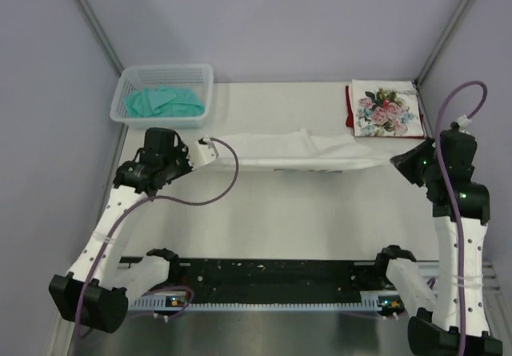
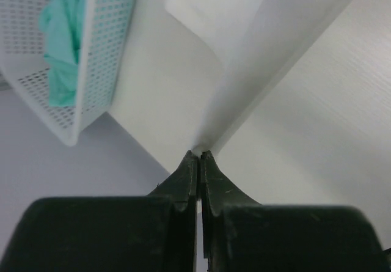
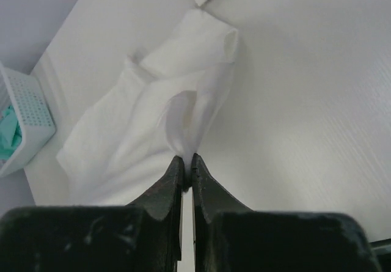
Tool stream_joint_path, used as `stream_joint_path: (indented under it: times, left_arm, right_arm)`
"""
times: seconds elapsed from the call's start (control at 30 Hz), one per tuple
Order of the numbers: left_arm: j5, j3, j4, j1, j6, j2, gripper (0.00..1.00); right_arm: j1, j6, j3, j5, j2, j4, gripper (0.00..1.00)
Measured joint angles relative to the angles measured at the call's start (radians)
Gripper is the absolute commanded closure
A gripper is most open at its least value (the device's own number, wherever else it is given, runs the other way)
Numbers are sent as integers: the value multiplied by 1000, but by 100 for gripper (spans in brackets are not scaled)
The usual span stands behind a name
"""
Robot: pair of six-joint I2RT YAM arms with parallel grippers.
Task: Fold and stack the t-shirts
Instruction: Fold the flattened tshirt in 1/3 of the way
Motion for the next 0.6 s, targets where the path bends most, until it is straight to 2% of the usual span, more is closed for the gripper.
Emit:
stream_joint_path:
  times: [0.13, 0.3, 0.47, 0.6]
  left_arm:
    - [-19, 198, -103, 0, -14, -60, 100]
    - [-57, 383, -192, 0, -13, -134, 100]
    - [-100, 483, -249, 0, 7, -163, 100]
    - [-135, 494, -247, 0, 29, -150, 100]
  right_arm:
    - [8, -126, 222, -23, -9, -100, 100]
    - [18, -205, 420, -55, -11, -193, 100]
    - [18, -238, 566, -108, -6, -247, 100]
    - [18, -246, 657, -156, 67, -256, 100]
